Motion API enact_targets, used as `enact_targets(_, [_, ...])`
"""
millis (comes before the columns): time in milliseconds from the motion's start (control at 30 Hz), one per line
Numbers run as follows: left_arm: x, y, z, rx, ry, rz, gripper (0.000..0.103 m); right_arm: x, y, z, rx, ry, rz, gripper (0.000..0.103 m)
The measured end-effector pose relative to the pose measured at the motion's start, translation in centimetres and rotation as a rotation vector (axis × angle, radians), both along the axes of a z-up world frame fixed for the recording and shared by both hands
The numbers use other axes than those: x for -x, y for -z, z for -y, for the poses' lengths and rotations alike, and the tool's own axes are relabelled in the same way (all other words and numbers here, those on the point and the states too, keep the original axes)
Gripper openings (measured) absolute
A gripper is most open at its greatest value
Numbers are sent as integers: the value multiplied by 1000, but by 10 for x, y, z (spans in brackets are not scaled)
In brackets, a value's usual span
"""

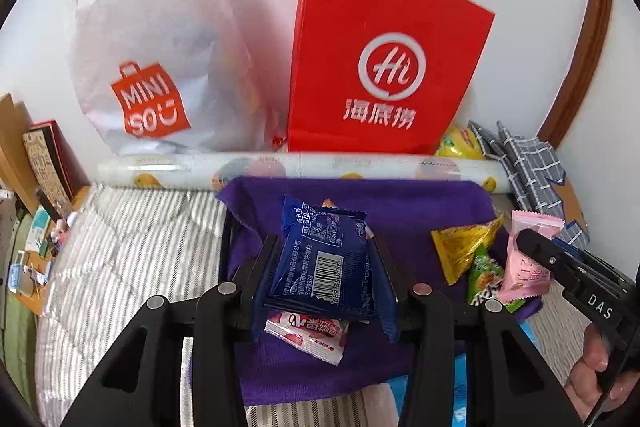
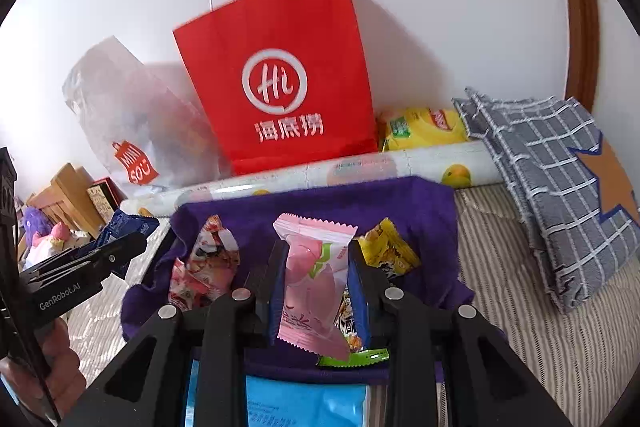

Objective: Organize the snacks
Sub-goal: 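Carry the blue packet in the left tool and pink bag in the right tool onto the towel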

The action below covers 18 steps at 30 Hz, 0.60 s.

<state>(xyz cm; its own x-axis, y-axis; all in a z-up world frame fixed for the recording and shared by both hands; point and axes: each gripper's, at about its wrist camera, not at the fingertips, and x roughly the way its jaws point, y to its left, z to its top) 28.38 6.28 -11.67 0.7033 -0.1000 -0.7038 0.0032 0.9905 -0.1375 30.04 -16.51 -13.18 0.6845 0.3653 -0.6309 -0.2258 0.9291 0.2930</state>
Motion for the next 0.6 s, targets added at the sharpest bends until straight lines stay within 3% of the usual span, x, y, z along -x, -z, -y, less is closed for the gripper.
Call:
enact_targets(167, [-1,17,-1,-5,-4,-39,44,-6,16,-3,23,-2,-37,27])
enact_targets(367, [-1,24,-4,22,-3,-59,44,-11,26,-3,-17,-24,-71,27])
enact_targets(600, [-3,30,8,-51,2,-62,44,-11,29,-5,-10,-13,-67,27])
